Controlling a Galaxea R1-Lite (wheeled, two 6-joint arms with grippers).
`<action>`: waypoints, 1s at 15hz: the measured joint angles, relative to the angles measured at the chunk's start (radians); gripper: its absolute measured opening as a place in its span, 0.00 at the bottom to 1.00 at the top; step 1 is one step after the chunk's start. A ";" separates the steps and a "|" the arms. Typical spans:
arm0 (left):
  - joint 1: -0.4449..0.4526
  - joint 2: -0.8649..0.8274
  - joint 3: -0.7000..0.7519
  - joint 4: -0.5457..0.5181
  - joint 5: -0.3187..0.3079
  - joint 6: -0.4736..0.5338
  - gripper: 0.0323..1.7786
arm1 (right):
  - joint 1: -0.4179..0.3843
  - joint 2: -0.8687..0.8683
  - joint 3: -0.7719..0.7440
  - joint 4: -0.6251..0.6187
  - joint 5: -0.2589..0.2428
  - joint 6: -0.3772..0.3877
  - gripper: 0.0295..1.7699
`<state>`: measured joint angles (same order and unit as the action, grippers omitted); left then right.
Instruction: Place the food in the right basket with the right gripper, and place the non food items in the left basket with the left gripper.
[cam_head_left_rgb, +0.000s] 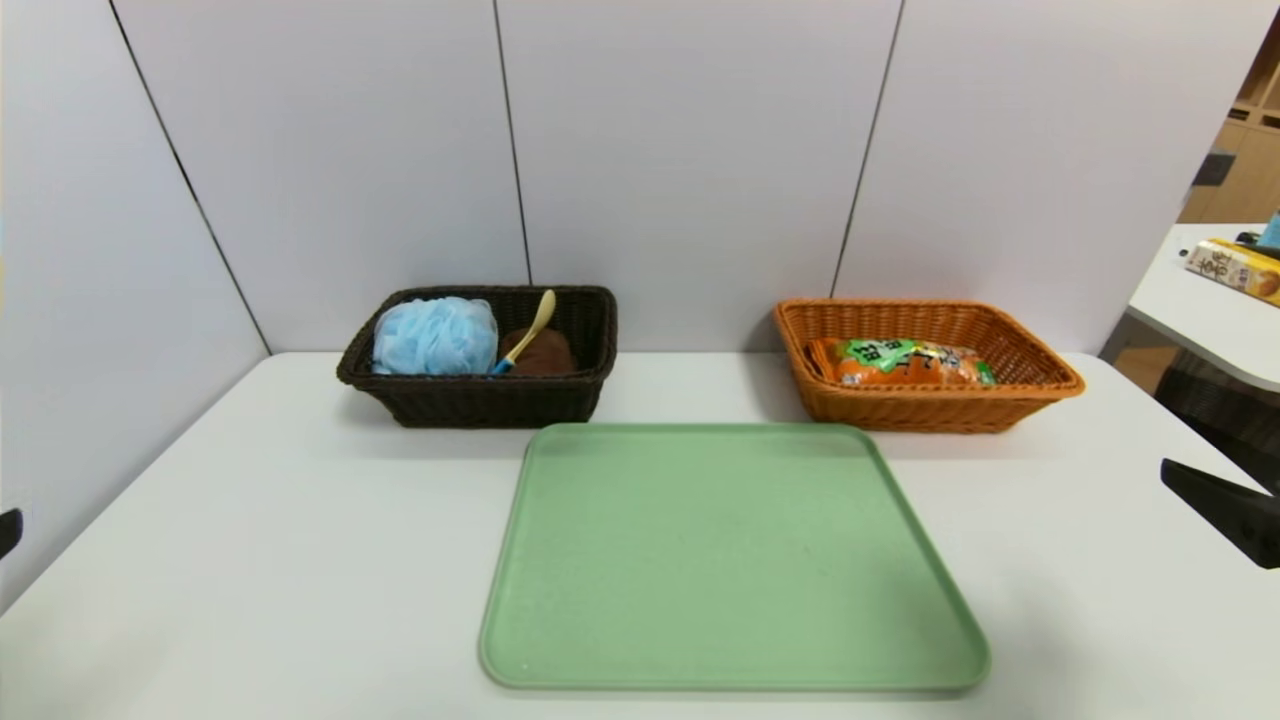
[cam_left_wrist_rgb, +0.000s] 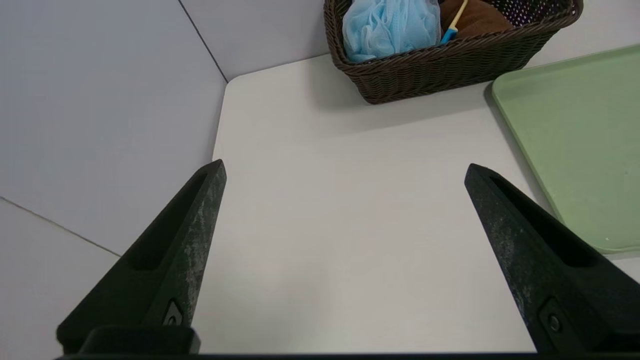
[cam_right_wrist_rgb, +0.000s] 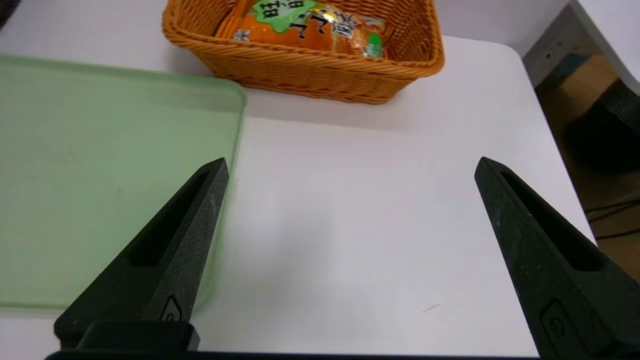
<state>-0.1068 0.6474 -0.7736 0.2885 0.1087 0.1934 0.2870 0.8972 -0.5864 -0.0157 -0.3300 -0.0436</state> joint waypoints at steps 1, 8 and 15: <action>0.001 -0.023 0.017 0.000 0.000 0.001 0.95 | -0.021 -0.015 0.011 0.000 0.000 -0.001 0.96; 0.038 -0.231 0.175 0.001 -0.047 -0.006 0.95 | -0.139 -0.192 0.132 0.012 0.001 -0.014 0.96; 0.117 -0.400 0.259 0.061 -0.075 -0.061 0.95 | -0.204 -0.332 0.226 0.016 0.013 -0.065 0.96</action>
<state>0.0104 0.2472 -0.5147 0.3496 0.0336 0.1321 0.0826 0.5651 -0.3602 0.0000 -0.3170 -0.1085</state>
